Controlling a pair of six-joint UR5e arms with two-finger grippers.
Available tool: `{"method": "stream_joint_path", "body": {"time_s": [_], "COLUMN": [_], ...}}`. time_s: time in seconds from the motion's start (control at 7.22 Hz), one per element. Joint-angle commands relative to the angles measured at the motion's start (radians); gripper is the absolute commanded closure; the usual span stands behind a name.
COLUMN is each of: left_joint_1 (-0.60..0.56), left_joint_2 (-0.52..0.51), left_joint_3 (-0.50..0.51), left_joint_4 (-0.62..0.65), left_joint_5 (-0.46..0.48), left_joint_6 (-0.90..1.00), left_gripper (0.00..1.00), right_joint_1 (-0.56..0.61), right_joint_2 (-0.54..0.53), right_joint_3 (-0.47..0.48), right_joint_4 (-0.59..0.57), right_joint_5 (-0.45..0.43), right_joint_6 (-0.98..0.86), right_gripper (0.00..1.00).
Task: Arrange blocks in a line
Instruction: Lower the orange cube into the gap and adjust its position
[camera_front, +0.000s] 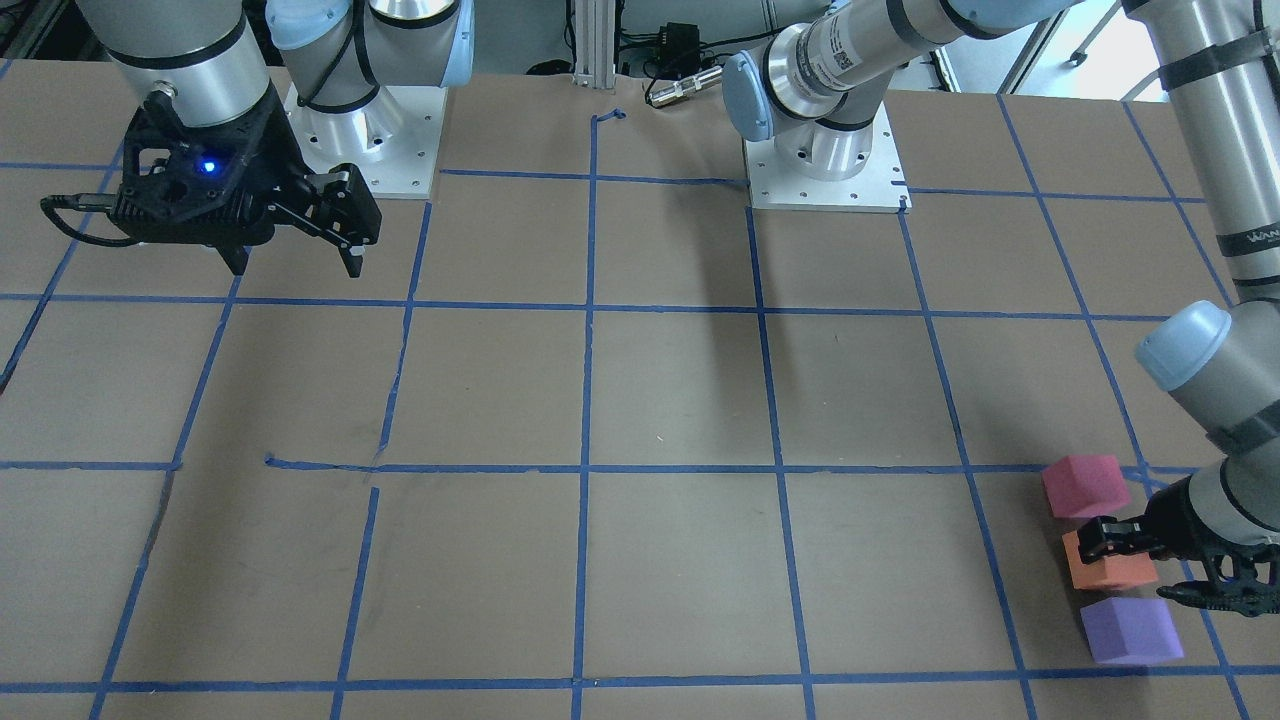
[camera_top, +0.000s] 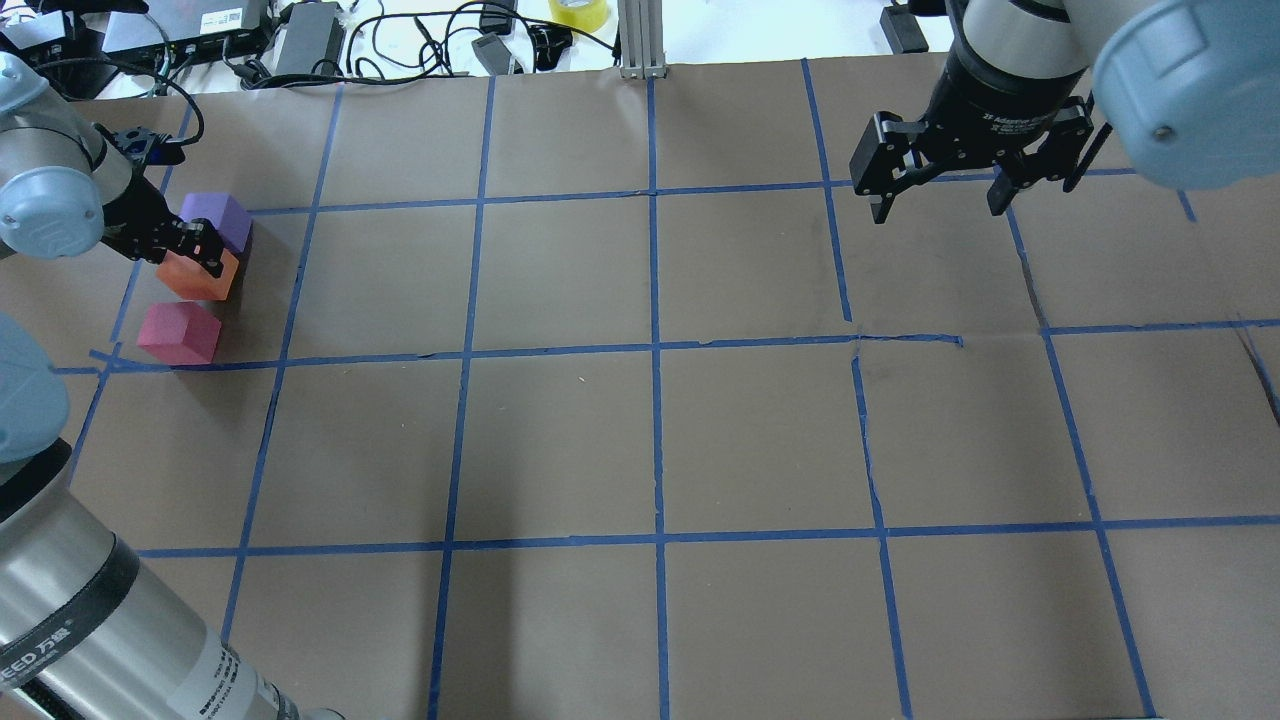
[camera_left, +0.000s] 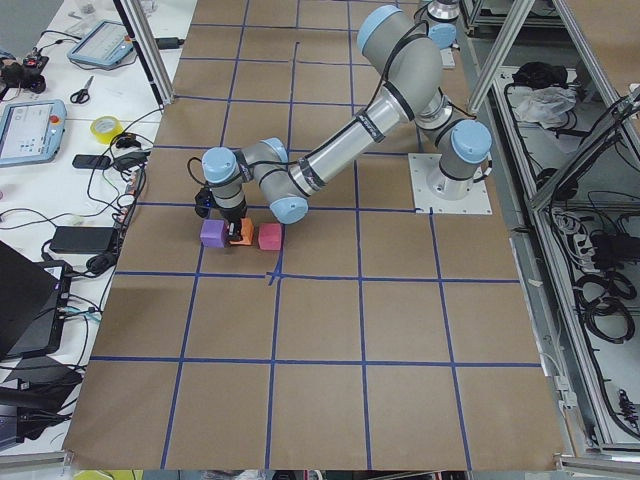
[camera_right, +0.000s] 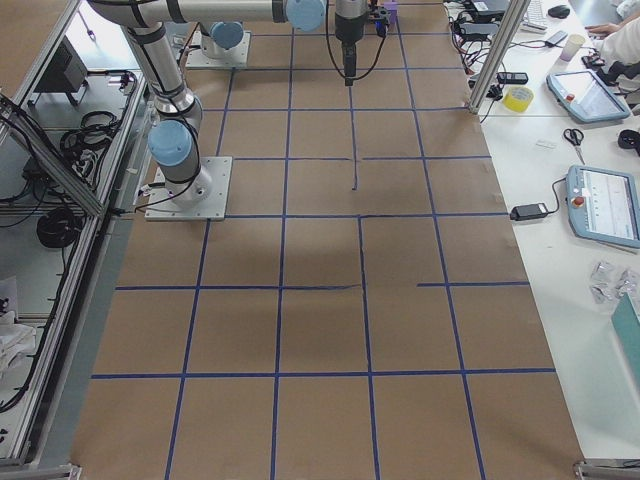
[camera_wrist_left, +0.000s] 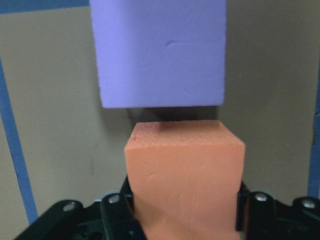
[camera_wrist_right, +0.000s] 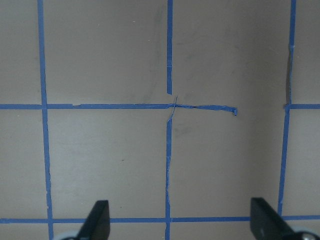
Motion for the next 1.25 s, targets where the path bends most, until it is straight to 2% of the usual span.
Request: {"method": "stream_joint_path", "body": {"time_s": [0.0,0.97,1.11], "left_joint_1": [0.007,0.008,0.008], "left_joint_2": [-0.001,-0.019,-0.019], "left_joint_3": [0.001,-0.018,-0.018], "left_joint_4": [0.001,0.051,0.05], "left_joint_5": [0.005,-0.003,0.0], "left_joint_6": [0.002,0.0,0.0], "left_gripper": [1.0,1.0,0.67], "right_joint_1": [-0.012,-0.011,-0.011], "right_joint_2": [0.0,-0.003,-0.003], "right_joint_3": [0.0,0.006,0.006], "right_joint_4": [0.003,0.003,0.003], "right_joint_5": [0.0,0.002,0.0], "right_joint_6": [-0.016,-0.014,-0.014], "right_gripper": [0.0,0.0,0.0]}}
